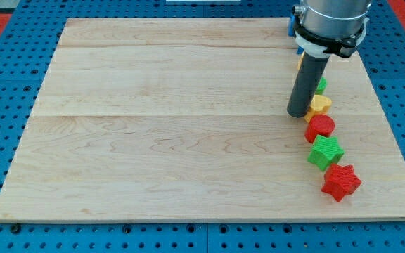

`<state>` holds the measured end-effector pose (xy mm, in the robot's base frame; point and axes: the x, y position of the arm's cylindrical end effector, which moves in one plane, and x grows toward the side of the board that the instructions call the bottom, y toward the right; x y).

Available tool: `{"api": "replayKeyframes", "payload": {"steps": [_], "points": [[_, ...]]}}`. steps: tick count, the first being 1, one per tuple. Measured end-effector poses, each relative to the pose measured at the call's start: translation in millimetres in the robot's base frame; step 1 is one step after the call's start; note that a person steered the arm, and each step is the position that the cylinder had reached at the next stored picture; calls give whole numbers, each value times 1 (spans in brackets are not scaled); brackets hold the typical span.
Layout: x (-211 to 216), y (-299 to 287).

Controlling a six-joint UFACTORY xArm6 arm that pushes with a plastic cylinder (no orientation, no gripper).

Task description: Move your arm towards the center left

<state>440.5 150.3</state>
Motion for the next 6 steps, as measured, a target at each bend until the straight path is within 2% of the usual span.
{"api": "replayKeyframes", "payload": {"steps": [6], "points": [[-8,-2]]}}
